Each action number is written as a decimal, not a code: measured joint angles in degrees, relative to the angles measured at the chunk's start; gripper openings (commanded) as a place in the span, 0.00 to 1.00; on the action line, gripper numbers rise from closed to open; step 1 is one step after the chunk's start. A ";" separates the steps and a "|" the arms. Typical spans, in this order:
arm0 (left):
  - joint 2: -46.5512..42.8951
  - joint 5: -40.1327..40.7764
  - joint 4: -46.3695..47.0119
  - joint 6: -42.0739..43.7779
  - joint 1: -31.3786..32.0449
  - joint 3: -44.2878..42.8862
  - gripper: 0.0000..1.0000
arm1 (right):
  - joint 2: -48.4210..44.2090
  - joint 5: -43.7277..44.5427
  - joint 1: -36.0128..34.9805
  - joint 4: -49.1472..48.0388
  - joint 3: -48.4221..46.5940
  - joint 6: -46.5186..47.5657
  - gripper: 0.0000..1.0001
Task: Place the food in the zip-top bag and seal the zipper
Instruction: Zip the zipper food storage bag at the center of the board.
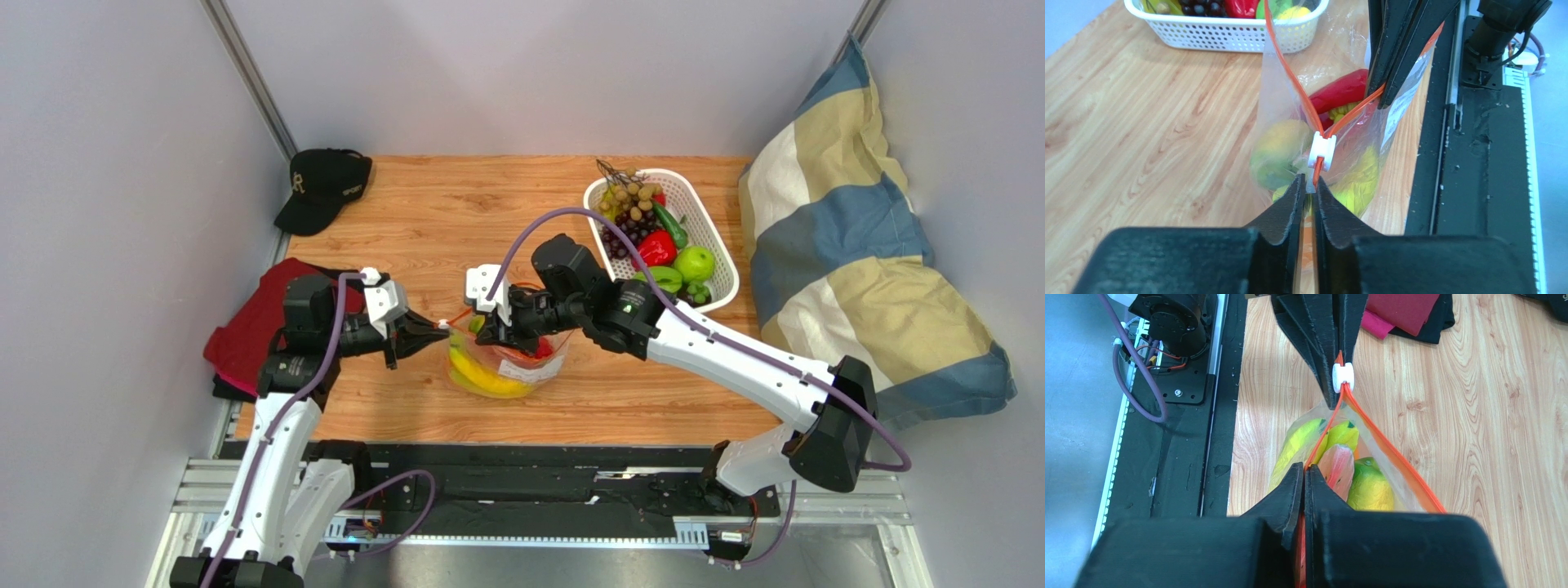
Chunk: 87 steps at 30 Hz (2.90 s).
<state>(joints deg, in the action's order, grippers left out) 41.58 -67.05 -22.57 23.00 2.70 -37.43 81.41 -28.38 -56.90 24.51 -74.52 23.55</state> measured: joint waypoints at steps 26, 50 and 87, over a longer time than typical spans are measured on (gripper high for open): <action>2.62 1.60 -2.95 -1.97 0.72 -4.02 0.00 | 11.08 -8.66 1.44 -0.76 -14.75 -1.62 0.47; 1.16 2.69 -5.11 -6.45 0.79 -6.05 0.00 | 10.73 -6.84 1.77 0.11 -13.09 4.48 0.00; 0.59 1.86 -1.99 -13.94 -5.51 -7.43 0.00 | 0.83 -7.61 16.63 11.10 -1.33 13.97 0.00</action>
<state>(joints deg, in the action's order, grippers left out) 42.17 -65.19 -24.56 9.06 -2.81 -44.86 82.24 -35.99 -40.27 35.62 -75.85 37.52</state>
